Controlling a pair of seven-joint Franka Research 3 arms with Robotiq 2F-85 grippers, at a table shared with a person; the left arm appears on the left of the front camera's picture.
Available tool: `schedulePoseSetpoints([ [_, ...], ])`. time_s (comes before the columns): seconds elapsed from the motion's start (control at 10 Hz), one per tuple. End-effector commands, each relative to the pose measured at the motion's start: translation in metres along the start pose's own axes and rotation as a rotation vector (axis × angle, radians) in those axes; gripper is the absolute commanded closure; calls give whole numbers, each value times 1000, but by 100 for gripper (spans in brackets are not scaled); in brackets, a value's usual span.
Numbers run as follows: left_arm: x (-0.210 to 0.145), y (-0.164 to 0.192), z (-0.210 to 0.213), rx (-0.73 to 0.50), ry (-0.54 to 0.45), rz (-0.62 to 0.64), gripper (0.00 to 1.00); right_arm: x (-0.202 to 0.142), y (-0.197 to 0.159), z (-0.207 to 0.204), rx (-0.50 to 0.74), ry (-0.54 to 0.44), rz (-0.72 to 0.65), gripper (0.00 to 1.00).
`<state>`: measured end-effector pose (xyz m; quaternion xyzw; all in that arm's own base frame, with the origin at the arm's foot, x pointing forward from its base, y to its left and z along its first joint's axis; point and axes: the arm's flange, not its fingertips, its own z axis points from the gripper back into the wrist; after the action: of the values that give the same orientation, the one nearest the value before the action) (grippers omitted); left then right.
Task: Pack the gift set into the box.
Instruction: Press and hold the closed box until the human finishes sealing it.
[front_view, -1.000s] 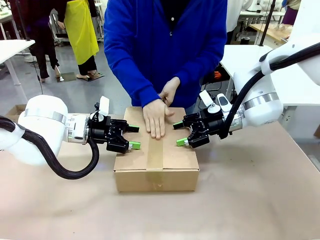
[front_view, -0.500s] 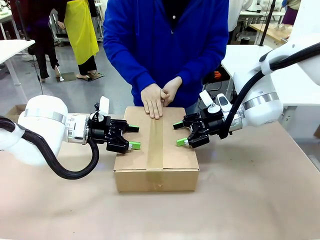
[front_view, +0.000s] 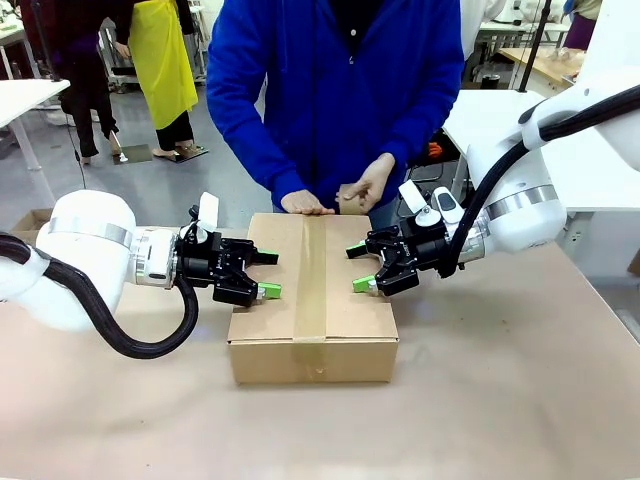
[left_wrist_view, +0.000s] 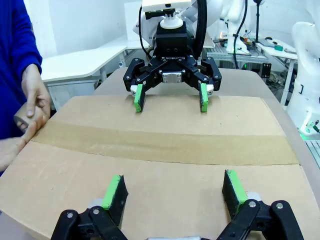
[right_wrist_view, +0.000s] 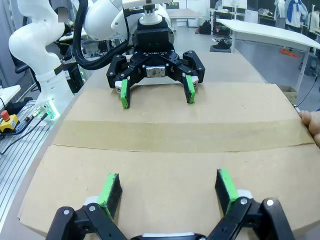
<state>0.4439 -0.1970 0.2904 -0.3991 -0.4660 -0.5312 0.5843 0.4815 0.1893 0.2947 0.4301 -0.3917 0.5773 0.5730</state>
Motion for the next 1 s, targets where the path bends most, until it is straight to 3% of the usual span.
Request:
schedulePoseSetpoints([
  [0.0,-2,-1,0,-1,1,-5,0,-2,1,-1,-7,1,-5,0],
  [0.2,0,0,0,0,0,0,0,0,0,0,0,0,0,0],
  [0.3,9,-1,14,-37,-71,-9,0,4,2,5,6,-25,-7,0],
  [0.5,33,-7,76,-8,-258,-47,0,21,25,51,-74,-232,63,0],
  [0.6,37,-12,102,49,-286,-70,0,22,41,79,-124,-291,95,0],
  [0.7,32,-19,129,86,-324,-84,0,19,59,109,-191,-339,122,0],
  [0.8,21,-24,151,104,-331,-73,0,11,74,135,-315,-361,118,0],
  [0.9,6,-24,174,195,-361,-23,0,-1,84,158,-495,-358,75,0],
])
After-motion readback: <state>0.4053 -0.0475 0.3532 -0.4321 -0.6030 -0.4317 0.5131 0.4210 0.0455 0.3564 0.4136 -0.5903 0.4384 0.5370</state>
